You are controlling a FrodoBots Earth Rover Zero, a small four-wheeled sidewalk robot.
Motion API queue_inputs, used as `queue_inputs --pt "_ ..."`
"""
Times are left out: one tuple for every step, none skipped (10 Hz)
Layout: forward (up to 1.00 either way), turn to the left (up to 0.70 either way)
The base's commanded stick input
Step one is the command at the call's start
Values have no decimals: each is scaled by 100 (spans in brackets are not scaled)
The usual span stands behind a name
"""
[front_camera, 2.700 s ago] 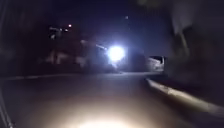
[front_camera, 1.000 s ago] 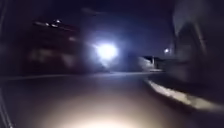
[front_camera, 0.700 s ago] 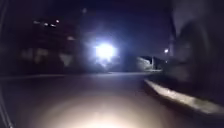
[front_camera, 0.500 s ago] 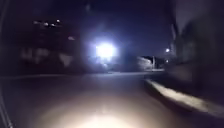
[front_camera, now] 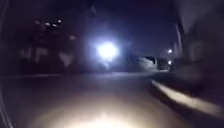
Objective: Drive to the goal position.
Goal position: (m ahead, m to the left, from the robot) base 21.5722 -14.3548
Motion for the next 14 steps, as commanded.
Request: queue_inputs --pt "70 2" --pt "70 2" --pt "70 -9" --pt "70 -29" --pt "70 -33" --pt "70 -33" --pt "70 -33" --pt "70 -33" --pt "70 -33" --pt "70 -33" --pt "70 -33" --pt "70 -33" --pt "70 -33" --pt "70 -33"
